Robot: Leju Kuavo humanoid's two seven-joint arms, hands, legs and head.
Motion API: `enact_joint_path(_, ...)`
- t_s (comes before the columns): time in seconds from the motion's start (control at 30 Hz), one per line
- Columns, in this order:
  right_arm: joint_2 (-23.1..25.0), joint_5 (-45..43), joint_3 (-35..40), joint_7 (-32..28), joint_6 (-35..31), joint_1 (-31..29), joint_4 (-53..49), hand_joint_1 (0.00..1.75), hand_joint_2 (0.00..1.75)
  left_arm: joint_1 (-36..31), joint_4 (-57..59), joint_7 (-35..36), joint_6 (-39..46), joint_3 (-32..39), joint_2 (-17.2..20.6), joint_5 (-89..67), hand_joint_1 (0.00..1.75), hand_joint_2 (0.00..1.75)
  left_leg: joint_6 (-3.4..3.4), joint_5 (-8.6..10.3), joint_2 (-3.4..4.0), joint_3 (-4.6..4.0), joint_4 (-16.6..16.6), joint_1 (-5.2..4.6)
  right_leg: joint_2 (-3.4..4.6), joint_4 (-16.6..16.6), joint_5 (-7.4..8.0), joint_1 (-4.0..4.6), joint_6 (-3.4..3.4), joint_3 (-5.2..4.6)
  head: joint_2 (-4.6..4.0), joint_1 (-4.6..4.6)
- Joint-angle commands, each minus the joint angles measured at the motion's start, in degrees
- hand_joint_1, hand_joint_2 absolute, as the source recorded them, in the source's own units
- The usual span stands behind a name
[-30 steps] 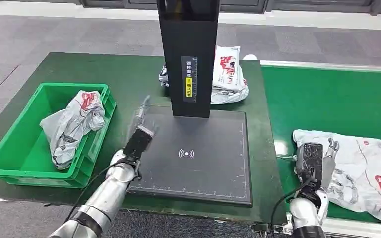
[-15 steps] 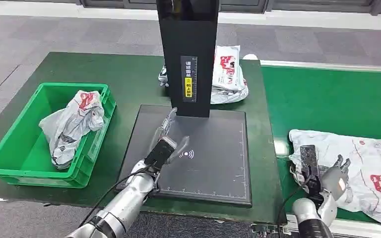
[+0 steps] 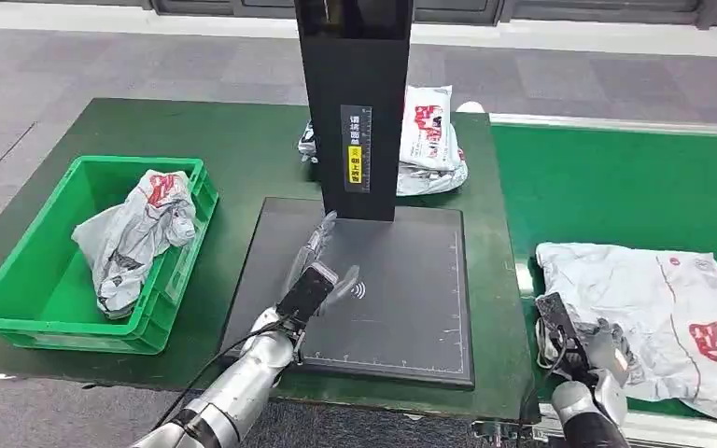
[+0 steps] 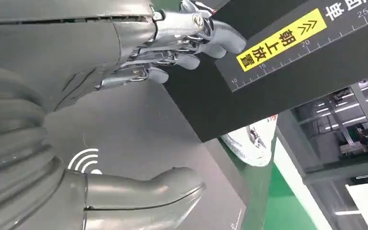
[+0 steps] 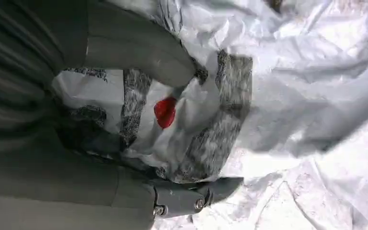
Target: Moved the parcel from conveyor to table for the left to box.
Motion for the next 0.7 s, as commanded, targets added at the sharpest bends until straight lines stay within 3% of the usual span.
enact_joint_path(0.03, 0.7, 0.7, -2.5, -0.5, 3.8, -3.8, 10.2, 1.75, 1.75, -0.7, 3.1, 1.4, -0.6, -0.2, 1.8, 1.7, 0.00, 1.75, 0.01, -0.01, 0.08, 0.15, 0.0, 0.06, 0.16, -0.1, 0.04, 0.06, -0.01, 0.15, 0.00, 0.00)
enact_joint_path(0.13, 1.4, 1.0, -2.7, -1.5, -1.5, -4.4, 8.5, 1.75, 1.75, -0.2, 2.3, 2.2, 0.3, 0.4, 2.3, 1.5, 0.00, 1.75, 0.05, 0.02, 0.15, 0.28, -0.1, 0.09, 0.23, -0.2, 0.11, 0.08, 0.00, 0.27, 0.00, 0.00)
enact_joint_path(0.2, 2.8, -0.2, -2.9, -6.5, -6.5, -4.2, 3.8, 1.75, 1.75, 1.1, 0.2, 2.4, 1.1, 1.1, 2.7, 0.9, 0.00, 1.75, 0.11, -0.07, 0.25, 0.28, -0.1, 0.05, 0.24, -0.1, 0.10, 0.04, 0.05, 0.24, 0.00, 0.00)
enact_joint_path(0.27, 5.1, -3.5, -2.2, -11.4, -10.9, -1.4, -7.4, 1.75, 1.75, 2.0, -1.6, 2.3, 3.2, 1.8, 2.9, -0.8, 0.00, 1.75, 0.09, -0.06, 0.35, 0.29, -0.1, 0.05, 0.35, -0.1, 0.15, 0.04, 0.07, 0.23, 0.00, 0.00)
enact_joint_path(0.4, 7.3, -9.2, 3.0, -15.4, -17.6, 6.7, -32.5, 1.75, 1.75, 1.9, -2.9, 1.4, 7.4, 3.3, 2.6, -3.0, 0.00, 1.75, 0.07, -0.01, 0.32, 0.14, 0.0, 0.03, 0.33, 0.0, 0.12, 0.02, 0.04, 0.07, 0.00, 0.00)
enact_joint_path(0.53, 6.5, -17.0, 8.6, -23.0, -25.9, 11.3, -47.7, 1.75, 1.75, 0.6, -2.5, 0.1, 12.2, 3.7, 2.7, -4.9, 0.00, 1.75, 0.04, 0.03, 0.00, 0.05, 0.0, 0.02, 0.09, 0.0, 0.04, 0.02, 0.03, 0.05, 0.00, 0.00)
enact_joint_path(0.6, 7.8, -20.5, 8.5, -29.5, -25.9, 12.9, -53.3, 1.75, 1.75, 0.1, -2.2, -0.6, 12.5, 3.9, 2.7, -4.5, 0.00, 1.75, 0.07, 0.04, -0.12, -0.01, 0.0, 0.01, -0.04, 0.1, 0.00, 0.00, 0.08, 0.04, 0.00, 0.00)
enact_joint_path(0.7, 7.8, -21.2, 14.2, -30.3, -25.9, 13.6, -55.9, 1.75, 1.75, -0.3, -2.5, -1.3, 13.0, 3.8, 2.3, -4.7, 0.00, 1.75, 0.05, 0.00, -0.08, -0.02, 0.0, 0.04, 0.02, 0.1, -0.02, 0.00, 0.07, 0.01, 0.00, -0.02)
